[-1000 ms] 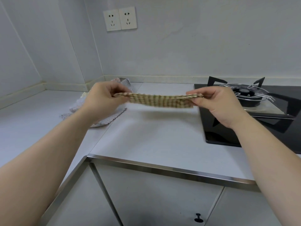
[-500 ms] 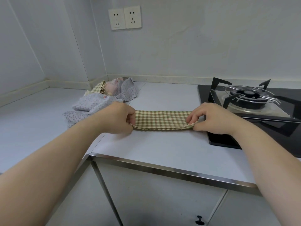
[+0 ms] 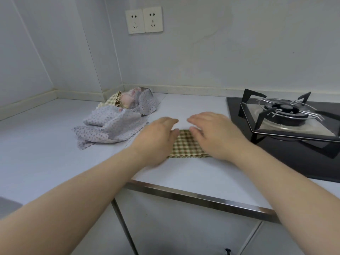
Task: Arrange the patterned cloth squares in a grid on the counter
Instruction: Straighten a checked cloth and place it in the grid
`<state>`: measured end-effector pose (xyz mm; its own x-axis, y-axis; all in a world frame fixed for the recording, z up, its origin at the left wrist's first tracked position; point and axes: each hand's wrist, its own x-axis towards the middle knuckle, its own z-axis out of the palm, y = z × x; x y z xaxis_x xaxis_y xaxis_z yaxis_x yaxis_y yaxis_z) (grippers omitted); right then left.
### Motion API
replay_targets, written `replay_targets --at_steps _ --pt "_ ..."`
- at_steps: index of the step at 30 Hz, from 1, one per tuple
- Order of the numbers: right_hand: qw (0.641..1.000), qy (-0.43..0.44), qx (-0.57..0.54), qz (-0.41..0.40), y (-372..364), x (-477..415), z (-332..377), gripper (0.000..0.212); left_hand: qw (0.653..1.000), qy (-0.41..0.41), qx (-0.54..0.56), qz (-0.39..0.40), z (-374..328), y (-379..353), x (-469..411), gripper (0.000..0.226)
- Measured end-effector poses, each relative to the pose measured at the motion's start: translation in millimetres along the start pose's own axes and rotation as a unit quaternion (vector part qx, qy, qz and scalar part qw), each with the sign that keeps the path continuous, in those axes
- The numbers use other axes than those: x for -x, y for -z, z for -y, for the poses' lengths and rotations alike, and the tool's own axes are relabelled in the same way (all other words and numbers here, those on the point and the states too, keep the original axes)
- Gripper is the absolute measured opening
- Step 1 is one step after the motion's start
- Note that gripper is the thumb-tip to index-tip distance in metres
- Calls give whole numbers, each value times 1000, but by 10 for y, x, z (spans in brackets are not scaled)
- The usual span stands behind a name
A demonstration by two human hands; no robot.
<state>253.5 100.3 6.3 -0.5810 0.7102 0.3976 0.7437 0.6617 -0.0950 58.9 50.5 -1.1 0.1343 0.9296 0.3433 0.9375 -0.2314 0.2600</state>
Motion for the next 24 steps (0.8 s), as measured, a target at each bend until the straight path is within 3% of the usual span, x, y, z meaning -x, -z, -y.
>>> replay_targets --at_steps 4,6,9,13,17,19,21,24 --pt "987 -41 -20 152 -247 -16 223 51 994 34 -42 95 83 -254 45 56" --pt "979 -62 -34 191 -339 -22 168 55 989 32 -67 124 117 -272 19 58" --pt "976 -81 -26 199 -383 -39 79 57 978 41 -104 176 131 -265 -23 64" --pt "970 -135 8 204 -388 -1 -57 62 950 121 -128 258 202 -171 -62 85" --pt "957 -197 50 208 -259 44 -148 60 932 197 -130 277 237 -69 -66 92" --pt "949 -200 85 229 -208 54 -165 54 922 207 -148 293 235 -33 -77 87" --pt "945 -215 82 234 -184 64 -192 53 920 200 -161 296 247 21 -111 68" --pt "947 -242 63 204 -155 77 -188 52 947 157 -160 229 297 130 -162 48"
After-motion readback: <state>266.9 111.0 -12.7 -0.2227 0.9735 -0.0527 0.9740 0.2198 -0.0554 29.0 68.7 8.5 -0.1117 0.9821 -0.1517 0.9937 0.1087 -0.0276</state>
